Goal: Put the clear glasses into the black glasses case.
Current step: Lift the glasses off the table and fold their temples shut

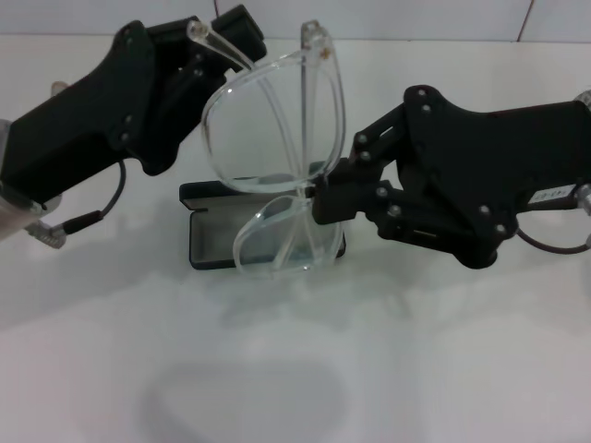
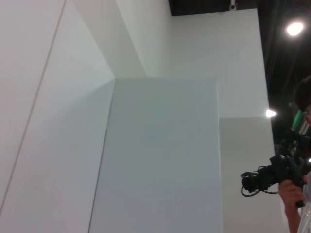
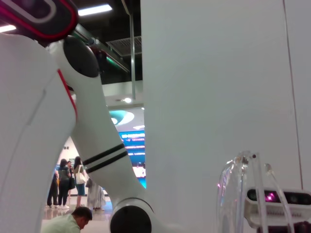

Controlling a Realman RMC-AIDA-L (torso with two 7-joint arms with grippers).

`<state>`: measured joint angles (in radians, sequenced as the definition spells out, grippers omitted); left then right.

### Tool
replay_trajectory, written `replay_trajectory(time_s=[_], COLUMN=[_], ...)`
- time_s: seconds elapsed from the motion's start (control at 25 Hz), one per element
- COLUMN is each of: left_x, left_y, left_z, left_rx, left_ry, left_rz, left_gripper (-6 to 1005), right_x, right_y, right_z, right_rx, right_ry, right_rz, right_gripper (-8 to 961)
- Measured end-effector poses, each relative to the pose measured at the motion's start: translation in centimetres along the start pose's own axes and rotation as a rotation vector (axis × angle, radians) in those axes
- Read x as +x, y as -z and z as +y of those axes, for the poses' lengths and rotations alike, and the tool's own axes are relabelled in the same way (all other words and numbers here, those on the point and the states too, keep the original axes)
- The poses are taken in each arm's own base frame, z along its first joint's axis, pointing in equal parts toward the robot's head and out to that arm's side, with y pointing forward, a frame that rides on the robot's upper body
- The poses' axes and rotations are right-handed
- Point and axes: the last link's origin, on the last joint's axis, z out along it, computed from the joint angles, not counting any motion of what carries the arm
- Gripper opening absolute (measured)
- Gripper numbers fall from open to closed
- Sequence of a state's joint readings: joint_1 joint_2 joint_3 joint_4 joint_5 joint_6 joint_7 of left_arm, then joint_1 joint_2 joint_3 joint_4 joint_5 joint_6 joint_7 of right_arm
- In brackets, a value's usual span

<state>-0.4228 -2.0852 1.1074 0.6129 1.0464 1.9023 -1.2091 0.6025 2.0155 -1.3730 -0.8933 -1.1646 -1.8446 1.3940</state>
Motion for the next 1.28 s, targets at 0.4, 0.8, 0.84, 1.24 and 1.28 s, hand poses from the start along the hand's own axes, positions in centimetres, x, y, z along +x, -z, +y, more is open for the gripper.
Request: replay_trajectory(time_s=[0.4, 0.8, 0.84, 1.24, 1.28], left_x=[-0.2, -0.9, -0.9, -0.1, 0.1], left_y=[0.1, -1.0, -1.0, 0.5, 0.9], left_z=[0.2, 1.1, 1.1, 0.6, 0.5], left_rx=[-0.002, -0.077, -0.080, 0.002, 0.022], left_ry=[0.013, 0.045, 0.044, 0.005, -0.004], left_rz=[-0.006, -0.031, -0.032, 0.004, 0.009], left_gripper=[77, 78, 78, 79, 79], right_x=[0.0, 0.5, 0.5, 0.3, 0.2], right_y=[0.4, 0.3, 0.4, 0.5, 0.5], right_z=[-0.2, -0.8, -0.8, -0.1, 0.0], right_rx=[0.035, 0.078, 0.081, 0.039, 0.034], right_ry=[-0.001, -0.020, -0.021, -0.032, -0.035], right_rz=[-0.013, 0.001, 0.002, -0.012, -0.013], right_gripper=[60, 60, 60, 60, 60])
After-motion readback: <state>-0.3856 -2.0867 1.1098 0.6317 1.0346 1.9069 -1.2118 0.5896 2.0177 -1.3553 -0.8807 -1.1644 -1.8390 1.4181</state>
